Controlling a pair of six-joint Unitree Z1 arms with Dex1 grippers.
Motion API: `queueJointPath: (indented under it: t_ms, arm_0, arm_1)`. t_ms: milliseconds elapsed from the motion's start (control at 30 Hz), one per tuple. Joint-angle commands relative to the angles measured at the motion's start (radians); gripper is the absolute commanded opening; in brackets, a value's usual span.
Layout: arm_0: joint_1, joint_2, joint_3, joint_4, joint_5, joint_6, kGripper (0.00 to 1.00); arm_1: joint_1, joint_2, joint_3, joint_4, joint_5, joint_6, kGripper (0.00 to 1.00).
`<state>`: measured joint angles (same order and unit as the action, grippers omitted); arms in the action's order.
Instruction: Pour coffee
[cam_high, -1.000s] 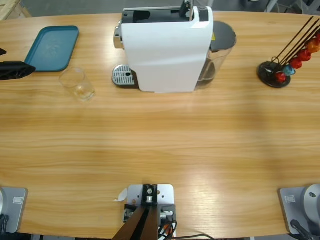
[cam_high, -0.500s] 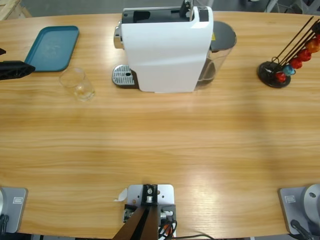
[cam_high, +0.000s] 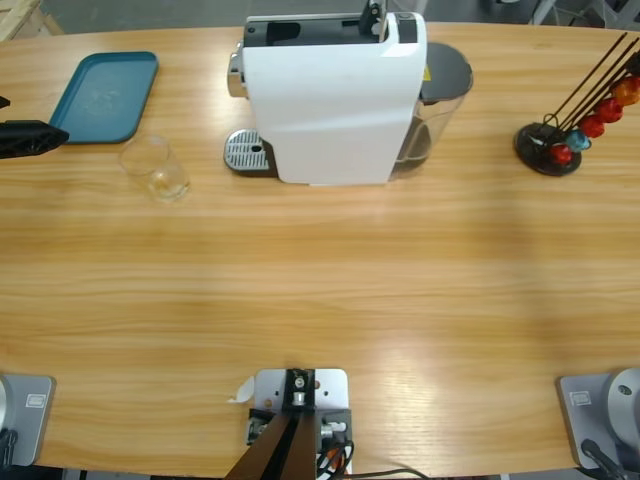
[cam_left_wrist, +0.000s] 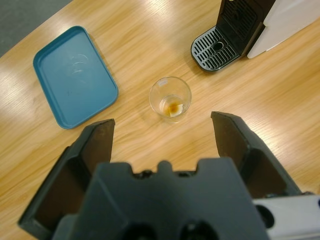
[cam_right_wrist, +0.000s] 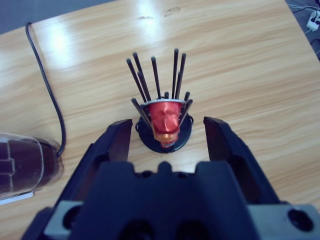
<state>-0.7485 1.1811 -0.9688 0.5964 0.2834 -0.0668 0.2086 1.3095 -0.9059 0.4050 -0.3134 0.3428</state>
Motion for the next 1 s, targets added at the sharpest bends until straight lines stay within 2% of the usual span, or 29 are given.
queueJointPath:
  t_ms: [33,200,267,333,367,467,600,667,800,867,1000]
  arm_0:
    - [-0.003,-0.004,0.039,-0.01,0.019,-0.003,0.83]
    - [-0.003,-0.009,0.041,-0.01,0.02,-0.003,0.83]
    - [-0.003,-0.01,0.041,-0.01,0.02,-0.002,0.83]
    - [-0.003,-0.013,0.042,-0.01,0.02,-0.003,0.83]
    - [-0.003,-0.015,0.043,-0.01,0.02,-0.002,0.83]
    - [-0.003,-0.015,0.044,-0.01,0.02,-0.002,0.83]
    - [-0.003,-0.017,0.044,-0.01,0.02,-0.002,0.83]
    - [-0.003,-0.018,0.044,-0.01,0.02,-0.003,0.83]
    - [-0.003,-0.02,0.045,-0.01,0.02,-0.002,0.83]
    - [-0.003,-0.02,0.045,-0.01,0.02,-0.002,0.83]
    - [-0.003,-0.02,0.045,-0.01,0.02,-0.002,0.83]
  arm_1:
    - [-0.009,0.005,0.033,-0.003,-0.018,0.004,0.637]
    - [-0.011,0.007,0.031,-0.003,-0.018,0.004,0.623]
    - [-0.011,0.011,0.031,-0.003,-0.019,0.004,0.502]
    - [-0.011,0.014,0.031,-0.003,-0.02,0.004,0.485]
    - [-0.011,0.015,0.031,-0.003,-0.023,0.004,0.376]
    - [-0.011,0.017,0.031,-0.003,-0.03,0.005,0.232]
    - [-0.012,0.02,0.031,-0.003,-0.035,0.005,0.211]
    - [-0.012,0.023,0.031,-0.003,-0.038,0.007,0.089]
    - [-0.012,0.024,0.031,-0.003,-0.038,0.008,0.08]
    - [-0.012,0.025,0.031,-0.003,-0.038,0.008,0.0]
    - [-0.012,0.027,0.029,-0.003,-0.037,0.008,0.0]
